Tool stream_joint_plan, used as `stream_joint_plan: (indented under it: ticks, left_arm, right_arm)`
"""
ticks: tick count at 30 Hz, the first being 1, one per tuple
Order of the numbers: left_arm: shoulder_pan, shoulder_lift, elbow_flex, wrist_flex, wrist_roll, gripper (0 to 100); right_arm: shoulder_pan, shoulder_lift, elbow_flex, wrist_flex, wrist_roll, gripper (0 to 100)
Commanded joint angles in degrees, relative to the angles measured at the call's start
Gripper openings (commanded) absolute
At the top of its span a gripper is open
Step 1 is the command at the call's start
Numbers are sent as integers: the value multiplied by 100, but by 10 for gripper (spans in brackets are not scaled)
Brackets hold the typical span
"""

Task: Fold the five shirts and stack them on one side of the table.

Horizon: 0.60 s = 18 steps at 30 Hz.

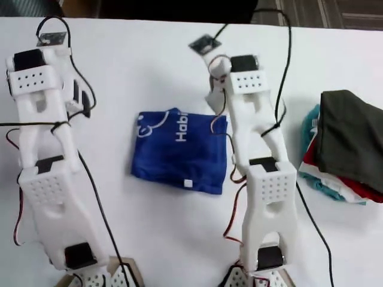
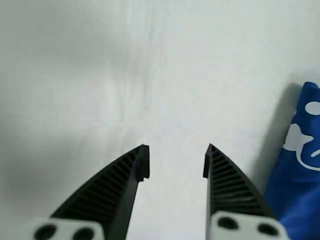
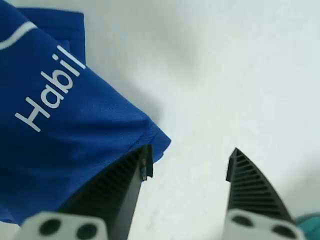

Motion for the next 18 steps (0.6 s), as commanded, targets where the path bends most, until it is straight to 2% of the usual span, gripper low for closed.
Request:
stream_joint_plan:
  ticks: [1,5,11,15,18]
  left_arm:
    - [-70,-79,-13,97,-62,203]
    - [-105,-79,-13,97,-62,203]
    - [-369,-79,-4,105,-62,203]
    - [-501,-79,-4,105,-62,203]
    - [-510,-79,-4,114,-62,203]
  right_arm:
    - [-479,154,-677,251,756,248]
    - [-1051,664,-703,488,1688,250]
    - [-1358,1077,-721,382,2602,251]
    - [-1253,1279,-721,-127,2690,261]
    - [-1182,1437,-721,-338,2532,349]
